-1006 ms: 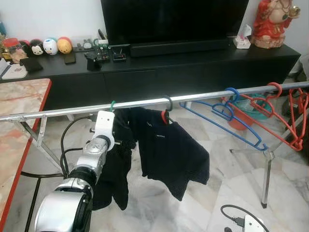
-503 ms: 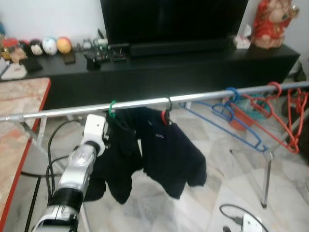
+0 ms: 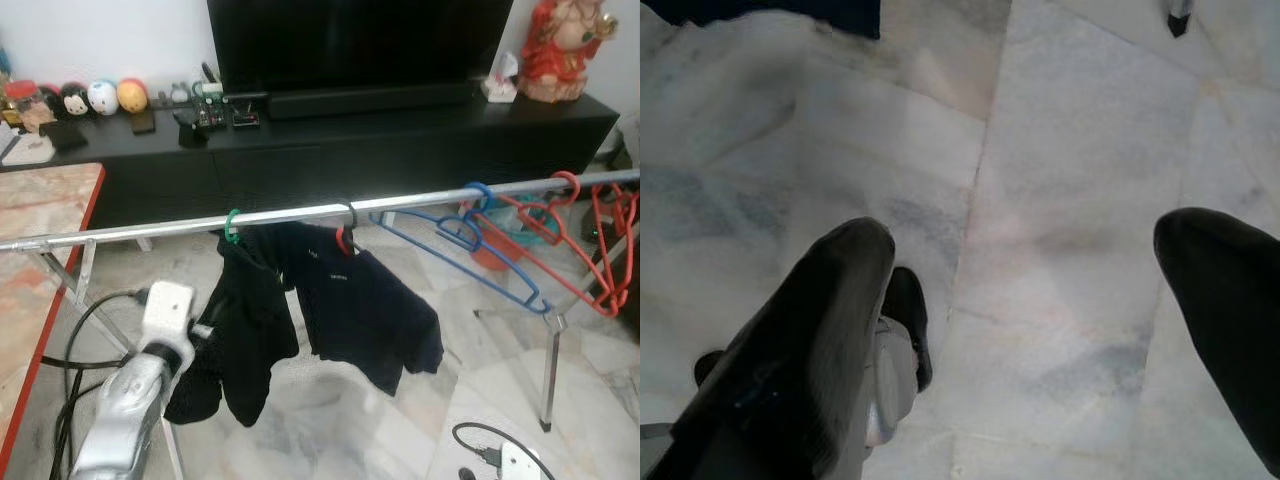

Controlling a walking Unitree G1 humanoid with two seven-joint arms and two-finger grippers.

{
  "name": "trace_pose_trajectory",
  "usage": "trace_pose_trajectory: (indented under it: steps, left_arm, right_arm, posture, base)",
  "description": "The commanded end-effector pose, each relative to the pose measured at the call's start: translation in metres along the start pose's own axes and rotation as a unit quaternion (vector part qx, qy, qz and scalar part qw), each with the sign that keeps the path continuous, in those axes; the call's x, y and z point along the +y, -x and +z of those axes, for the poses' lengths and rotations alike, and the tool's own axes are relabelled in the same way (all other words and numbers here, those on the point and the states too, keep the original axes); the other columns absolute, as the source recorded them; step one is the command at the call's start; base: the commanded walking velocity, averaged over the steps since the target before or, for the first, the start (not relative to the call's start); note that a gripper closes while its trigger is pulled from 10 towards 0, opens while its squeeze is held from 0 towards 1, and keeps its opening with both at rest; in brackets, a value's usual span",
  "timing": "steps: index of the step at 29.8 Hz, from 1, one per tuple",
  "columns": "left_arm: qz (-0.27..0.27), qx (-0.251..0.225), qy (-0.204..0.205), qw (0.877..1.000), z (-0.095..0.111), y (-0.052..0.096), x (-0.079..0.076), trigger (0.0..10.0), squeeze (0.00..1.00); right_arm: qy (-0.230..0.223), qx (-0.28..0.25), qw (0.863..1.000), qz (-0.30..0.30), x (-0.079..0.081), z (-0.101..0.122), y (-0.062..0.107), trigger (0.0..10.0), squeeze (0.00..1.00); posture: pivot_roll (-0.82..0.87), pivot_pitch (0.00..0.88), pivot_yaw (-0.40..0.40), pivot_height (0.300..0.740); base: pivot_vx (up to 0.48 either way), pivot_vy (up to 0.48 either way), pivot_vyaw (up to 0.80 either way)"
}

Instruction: Hang hanger

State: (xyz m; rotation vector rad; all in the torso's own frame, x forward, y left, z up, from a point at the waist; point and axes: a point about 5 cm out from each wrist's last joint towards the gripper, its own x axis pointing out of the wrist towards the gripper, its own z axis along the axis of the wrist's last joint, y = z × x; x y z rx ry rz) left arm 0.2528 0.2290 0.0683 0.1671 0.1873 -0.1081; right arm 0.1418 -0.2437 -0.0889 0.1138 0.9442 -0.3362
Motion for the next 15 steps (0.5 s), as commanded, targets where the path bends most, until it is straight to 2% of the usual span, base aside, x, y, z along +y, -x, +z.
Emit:
trace_pose_trajectory:
  steps: [1,3,5,9,12,13,15]
  left_arm:
    - [0.018,0.045,-0.011,0.999,-0.026,0.012,0.007,10.0,0.00]
    - [0.023,0.087,-0.027,0.996,-0.043,0.019,0.009,10.0,0.00]
    - [0.031,0.143,-0.024,0.989,-0.067,0.026,0.008,10.0,0.00]
    - [0.041,0.190,-0.007,0.981,-0.091,0.028,0.004,10.0,0.00]
    - [0.031,0.216,0.003,0.976,-0.104,0.027,-0.004,10.0,0.00]
    - [0.030,0.218,0.002,0.975,-0.105,0.027,-0.004,10.0,0.00]
    - [0.023,0.232,0.006,0.972,-0.111,0.026,-0.011,10.0,0.00]
  right_arm:
    - [-0.004,0.008,1.000,-0.004,-0.005,-0.002,0.000,10.0,0.00]
    - [-0.004,0.009,1.000,-0.005,-0.006,-0.001,0.000,10.0,0.00]
    - [-0.006,0.001,1.000,-0.007,-0.006,0.005,-0.001,10.0,0.00]
    - [-0.008,-0.028,1.000,-0.006,-0.002,0.026,-0.005,10.0,0.00]
    - [0.009,-0.073,0.997,0.008,0.003,0.051,-0.008,10.0,0.00]
    - [0.010,-0.076,0.997,0.010,0.003,0.052,-0.008,10.0,0.00]
    - [0.002,-0.123,0.992,0.019,0.006,0.070,-0.007,10.0,0.00]
  posture:
    - [0.06,0.000,-0.016,0.740]
    - [0.05,0.000,-0.017,0.740]
    - [0.06,0.000,-0.018,0.740]
    - [0.05,0.000,-0.018,0.740]
    - [0.04,0.000,-0.012,0.740]
    - [0.04,0.000,-0.012,0.740]
    - [0.02,0.000,-0.007,0.740]
  base:
    - [0.000,0.000,0.00]
    - [0.000,0.000,0.00]
    - [0.000,0.000,0.00]
    - [0.000,0.000,0.00]
    - [0.000,0.000,0.00]
    - [0.000,0.000,0.00]
    - [0.000,0.000,0.00]
